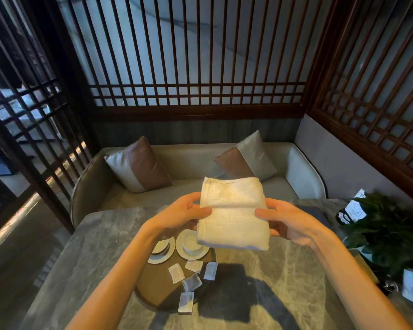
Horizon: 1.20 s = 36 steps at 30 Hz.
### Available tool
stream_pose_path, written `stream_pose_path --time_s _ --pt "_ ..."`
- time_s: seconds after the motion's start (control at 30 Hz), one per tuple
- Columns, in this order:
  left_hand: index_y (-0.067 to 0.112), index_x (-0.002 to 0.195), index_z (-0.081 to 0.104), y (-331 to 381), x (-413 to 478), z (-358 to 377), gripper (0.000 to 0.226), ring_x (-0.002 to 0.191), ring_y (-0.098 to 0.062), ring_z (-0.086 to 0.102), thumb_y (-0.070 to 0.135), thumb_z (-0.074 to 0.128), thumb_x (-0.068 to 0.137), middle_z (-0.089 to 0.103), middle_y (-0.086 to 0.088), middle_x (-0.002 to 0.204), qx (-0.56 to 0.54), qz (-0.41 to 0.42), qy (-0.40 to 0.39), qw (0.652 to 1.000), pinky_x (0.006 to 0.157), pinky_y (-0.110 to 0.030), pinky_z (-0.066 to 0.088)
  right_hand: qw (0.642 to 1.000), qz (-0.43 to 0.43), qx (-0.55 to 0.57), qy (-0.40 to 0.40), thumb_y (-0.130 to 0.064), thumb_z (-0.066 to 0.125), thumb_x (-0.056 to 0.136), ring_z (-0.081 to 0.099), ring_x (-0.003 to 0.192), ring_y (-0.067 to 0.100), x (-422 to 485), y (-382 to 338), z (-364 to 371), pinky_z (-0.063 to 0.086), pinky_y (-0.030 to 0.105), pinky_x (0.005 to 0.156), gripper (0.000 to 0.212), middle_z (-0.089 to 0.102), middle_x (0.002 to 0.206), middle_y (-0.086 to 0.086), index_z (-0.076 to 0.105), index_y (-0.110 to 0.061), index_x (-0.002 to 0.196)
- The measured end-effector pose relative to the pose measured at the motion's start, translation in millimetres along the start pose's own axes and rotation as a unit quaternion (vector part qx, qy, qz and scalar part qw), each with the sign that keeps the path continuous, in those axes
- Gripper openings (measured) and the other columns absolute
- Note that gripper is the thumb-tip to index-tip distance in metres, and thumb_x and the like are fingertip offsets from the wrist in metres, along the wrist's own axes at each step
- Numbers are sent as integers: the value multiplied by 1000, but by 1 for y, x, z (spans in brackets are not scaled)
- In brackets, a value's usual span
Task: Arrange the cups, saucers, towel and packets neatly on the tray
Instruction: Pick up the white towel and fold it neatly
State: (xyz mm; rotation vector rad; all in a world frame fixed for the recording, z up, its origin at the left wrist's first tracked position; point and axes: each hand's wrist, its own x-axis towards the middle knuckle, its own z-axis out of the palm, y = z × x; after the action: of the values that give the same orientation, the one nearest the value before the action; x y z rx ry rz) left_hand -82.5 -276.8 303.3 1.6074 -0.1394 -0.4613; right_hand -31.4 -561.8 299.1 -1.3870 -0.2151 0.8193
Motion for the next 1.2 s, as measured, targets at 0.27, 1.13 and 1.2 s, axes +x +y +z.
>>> stream_pose_path --time_s 0.27,1.13,1.2 --pt "25 129 56 -2 -4 6 37 114 -29 66 14 59 94 65 -8 126 -29 68 36 997 81 -43 61 979 -157 -69 110 3 62 88 72 92 17 -3 7 8 58 26 67 36 76 106 5 77 -26 105" --pt "21 60 75 20 -20 16 57 123 -39 46 -21 39 72 55 -1 116 -7 321 95 942 86 -56 48 863 -474 -125 122 4 51 57 57 101 28 2 -19 39 46 26 78 26 68 104 -11 65 -16 47" --pt "21 57 75 16 -16 17 56 121 -35 47 -20 40 70 58 4 114 8 325 120 938 87 -51 49 865 -471 -118 129 16 45 55 59 101 25 5 -16 37 46 26 79 41 69 103 -11 66 -18 46"
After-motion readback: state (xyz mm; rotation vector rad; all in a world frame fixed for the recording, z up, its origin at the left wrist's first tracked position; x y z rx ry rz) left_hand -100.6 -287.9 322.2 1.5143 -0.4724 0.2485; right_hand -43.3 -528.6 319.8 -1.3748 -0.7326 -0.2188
